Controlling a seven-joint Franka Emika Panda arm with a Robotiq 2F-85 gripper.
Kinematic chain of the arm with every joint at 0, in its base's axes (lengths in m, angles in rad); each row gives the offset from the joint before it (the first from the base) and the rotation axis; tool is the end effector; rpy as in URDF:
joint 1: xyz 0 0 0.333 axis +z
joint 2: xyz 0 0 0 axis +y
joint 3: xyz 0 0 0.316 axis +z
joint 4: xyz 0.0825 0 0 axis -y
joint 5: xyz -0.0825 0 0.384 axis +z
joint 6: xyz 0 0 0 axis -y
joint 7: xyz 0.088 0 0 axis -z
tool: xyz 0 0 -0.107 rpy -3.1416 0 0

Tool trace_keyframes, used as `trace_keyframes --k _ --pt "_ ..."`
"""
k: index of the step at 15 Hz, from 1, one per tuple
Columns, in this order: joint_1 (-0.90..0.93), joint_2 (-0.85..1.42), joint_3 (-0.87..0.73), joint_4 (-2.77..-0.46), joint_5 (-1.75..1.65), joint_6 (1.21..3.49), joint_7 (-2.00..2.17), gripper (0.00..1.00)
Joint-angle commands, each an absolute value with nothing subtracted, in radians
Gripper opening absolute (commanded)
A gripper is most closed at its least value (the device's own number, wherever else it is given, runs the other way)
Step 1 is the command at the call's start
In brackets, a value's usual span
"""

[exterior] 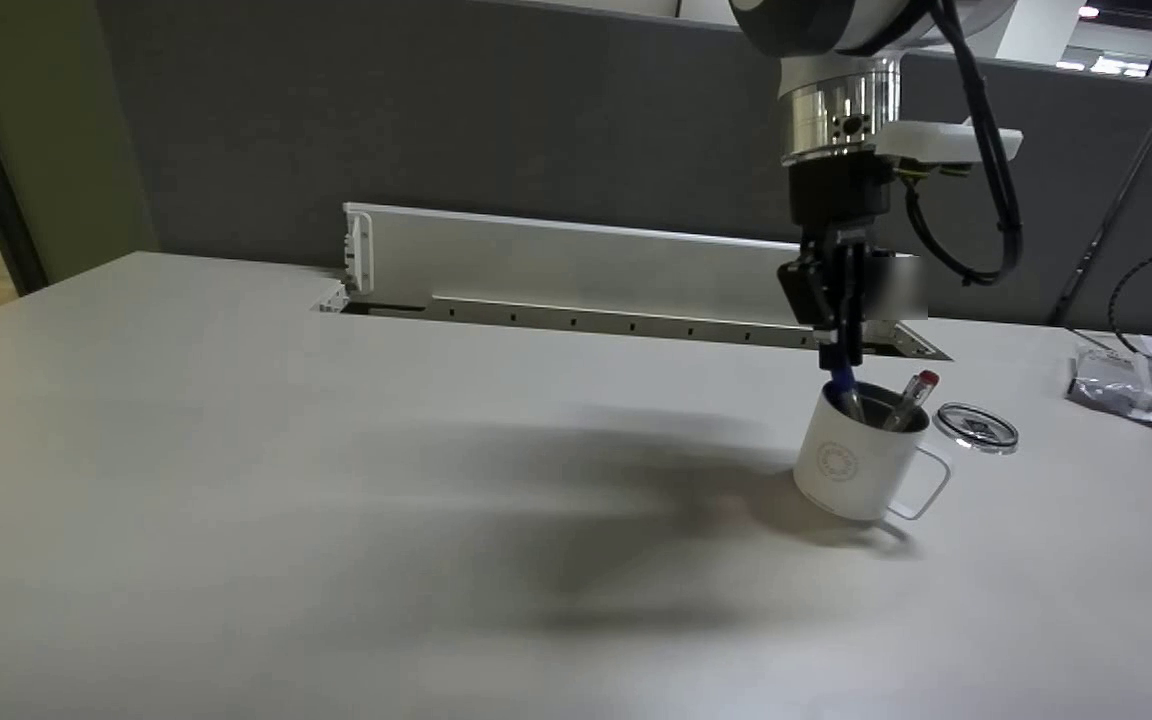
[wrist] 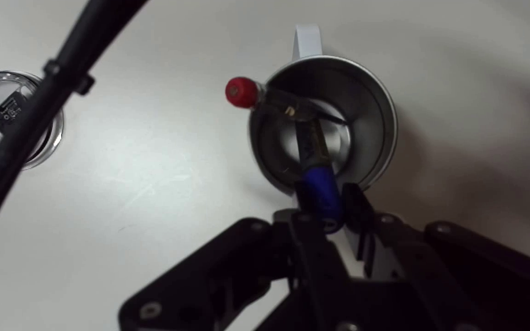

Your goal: Take the blue marker from the cup and put it on the table

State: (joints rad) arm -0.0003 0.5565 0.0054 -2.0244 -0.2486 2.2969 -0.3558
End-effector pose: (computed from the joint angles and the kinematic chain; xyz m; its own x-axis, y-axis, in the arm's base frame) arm 0.5661 -0.0024 0.1494 0.8089 0.4951 -0.3170 0.5273 -0.8494 0.0188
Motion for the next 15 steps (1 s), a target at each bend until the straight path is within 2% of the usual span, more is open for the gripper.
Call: trace_keyframes --k 1,6,9,12,15 --pt "-0.037 0.401 0.054 -2.068 -0.171 2.223 -0.394 0.08" --pt "-0.020 0.207 0.079 -2.087 -0.127 2.095 -0.443 0.08" --pt "-0.026 0.182 0.086 -2.081 0.000 2.139 -0.425 0.08" --pt "-0.021 0.257 0.094 -2.082 0.170 2.209 -0.419 0.08" --pt "-0.020 0.424 0.124 -2.003 0.280 2.244 -0.422 0.08"
